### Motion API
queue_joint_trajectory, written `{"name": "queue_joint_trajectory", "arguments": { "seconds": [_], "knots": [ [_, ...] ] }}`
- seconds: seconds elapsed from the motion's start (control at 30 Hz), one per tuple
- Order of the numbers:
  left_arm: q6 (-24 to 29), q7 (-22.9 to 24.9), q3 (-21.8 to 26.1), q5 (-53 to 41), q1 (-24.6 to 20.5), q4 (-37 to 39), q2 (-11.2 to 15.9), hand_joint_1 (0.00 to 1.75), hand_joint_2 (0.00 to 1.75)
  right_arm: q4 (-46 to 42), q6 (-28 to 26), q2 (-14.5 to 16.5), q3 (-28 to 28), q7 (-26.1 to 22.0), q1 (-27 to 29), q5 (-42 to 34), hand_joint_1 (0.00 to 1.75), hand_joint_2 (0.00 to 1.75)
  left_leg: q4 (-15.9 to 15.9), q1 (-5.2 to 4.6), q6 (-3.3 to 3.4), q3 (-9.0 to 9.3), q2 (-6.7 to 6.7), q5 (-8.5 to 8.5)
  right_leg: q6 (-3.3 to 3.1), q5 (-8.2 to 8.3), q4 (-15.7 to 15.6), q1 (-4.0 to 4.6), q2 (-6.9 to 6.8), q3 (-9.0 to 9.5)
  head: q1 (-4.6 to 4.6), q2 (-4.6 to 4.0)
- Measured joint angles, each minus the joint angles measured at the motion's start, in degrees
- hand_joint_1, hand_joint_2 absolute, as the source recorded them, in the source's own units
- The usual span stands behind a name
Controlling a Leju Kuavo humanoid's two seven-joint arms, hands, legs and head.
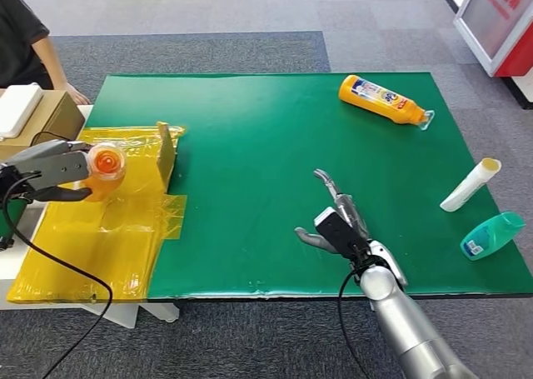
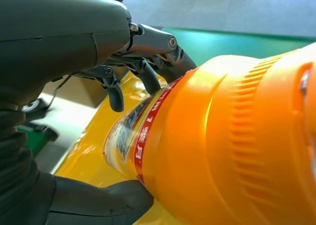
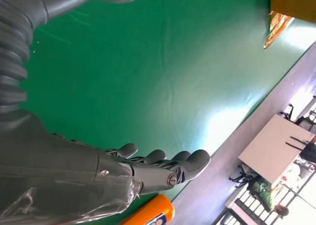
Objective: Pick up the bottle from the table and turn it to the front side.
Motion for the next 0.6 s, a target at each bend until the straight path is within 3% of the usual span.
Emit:
{"name": "queue_joint_trajectory", "arguments": {
  "seconds": [0.13, 0.3, 0.47, 0.6],
  "knots": [
    [0.6, 0.5, 0.2, 0.3, 3.4, -2.3, 2.7, 1.75, 1.75, 0.0, 0.0, 0.0, -0.4, 0.0, 0.1, 0.0, 0.00, 1.75, 0.0, 0.01, 0.01, -0.02, -0.01, 0.00, -0.01, -0.01, 0.0, 0.00, -0.01, 0.02, 0.01, 0.00],
    [1.1, 0.9, 0.7, 0.4, 7.3, -4.0, 4.3, 1.75, 1.75, 0.0, 0.0, 0.0, -0.6, 0.0, 0.1, 0.0, 0.00, 1.75, 0.0, 0.00, 0.02, -0.05, -0.02, -0.01, 0.00, -0.01, 0.0, -0.02, -0.02, 0.02, 0.02, 0.00],
    [1.6, 0.8, 1.2, 0.3, 9.4, -4.0, 4.0, 1.75, 1.75, 0.0, 0.1, 0.1, -0.6, -0.1, -0.2, 0.0, 0.00, 1.75, 0.0, -0.01, 0.01, -0.05, -0.02, -0.02, 0.00, -0.01, 0.0, -0.01, -0.02, 0.01, 0.01, 0.00],
    [1.8, -0.6, 1.4, -1.2, 9.3, -2.7, 2.1, 1.75, 1.75, 0.2, 0.2, 0.5, -0.5, -0.3, -0.9, -0.1, 0.00, 1.75, 0.0, 0.00, 0.01, -0.05, -0.03, 0.00, -0.01, 0.00, 0.0, -0.01, -0.02, 0.01, 0.01, 0.00]
  ]
}}
